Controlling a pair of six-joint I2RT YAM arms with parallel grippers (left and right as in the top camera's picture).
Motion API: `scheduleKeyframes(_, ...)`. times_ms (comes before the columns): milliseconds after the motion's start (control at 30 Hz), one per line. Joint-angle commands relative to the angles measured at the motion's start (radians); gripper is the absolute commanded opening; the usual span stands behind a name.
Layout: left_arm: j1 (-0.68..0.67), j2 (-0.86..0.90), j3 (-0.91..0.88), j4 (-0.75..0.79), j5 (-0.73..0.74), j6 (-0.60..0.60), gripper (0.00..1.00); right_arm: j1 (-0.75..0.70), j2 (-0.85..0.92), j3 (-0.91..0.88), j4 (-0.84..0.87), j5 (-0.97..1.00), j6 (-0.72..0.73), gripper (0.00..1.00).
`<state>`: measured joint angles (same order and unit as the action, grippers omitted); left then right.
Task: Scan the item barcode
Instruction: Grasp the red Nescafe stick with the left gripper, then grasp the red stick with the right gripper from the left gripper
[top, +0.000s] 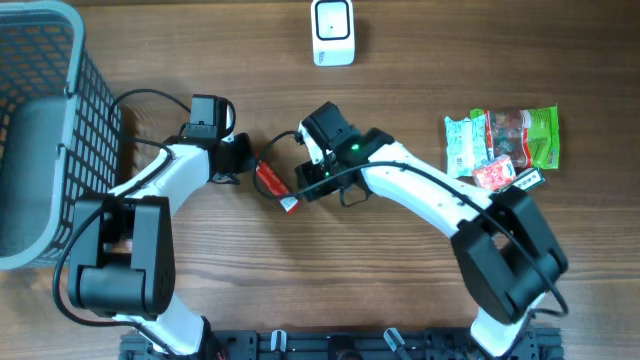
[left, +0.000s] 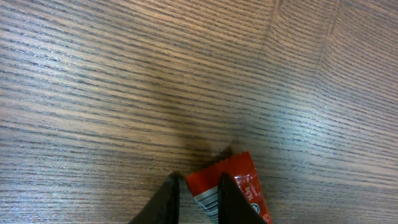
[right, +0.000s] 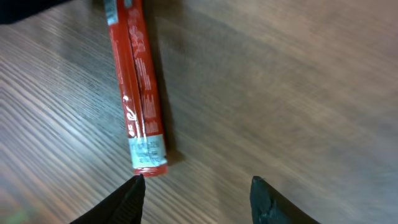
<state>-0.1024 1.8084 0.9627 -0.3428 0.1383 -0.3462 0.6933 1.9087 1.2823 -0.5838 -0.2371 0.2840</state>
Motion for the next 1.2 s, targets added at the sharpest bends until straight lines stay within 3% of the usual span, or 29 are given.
scheduleKeyframes(0,0.006,0.053,-0.016,-0.012,-0.017,-0.002,0.12,0.01,0.065,-0.002,0.009,-0.117,0.145,0.55)
scheduleKeyframes(67,0.006,0.06,-0.016,-0.021,-0.017,-0.003,0.07,0.018,0.072,-0.002,0.028,-0.117,0.136,0.55)
scheduleKeyframes(500,0.006,0.107,-0.016,-0.047,0.025,-0.01,0.04,0.06,0.102,-0.04,0.095,-0.134,0.356,0.51)
scheduleKeyframes(633,0.006,0.107,-0.016,-0.062,0.025,-0.01,0.04,0.086,0.102,-0.041,0.103,0.024,0.354,0.5)
scheduleKeyframes(733,0.006,0.107,-0.016,-0.066,0.029,-0.018,0.04,0.116,0.102,-0.041,0.125,0.033,0.362,0.4)
scheduleKeyframes(800,0.005,0.107,-0.016,-0.073,0.029,-0.055,0.04,0.138,0.108,-0.041,0.128,0.088,0.423,0.4)
scheduleKeyframes(1167,-0.041,0.107,-0.016,-0.084,0.028,-0.055,0.04,0.146,0.13,-0.047,0.149,0.125,0.46,0.4)
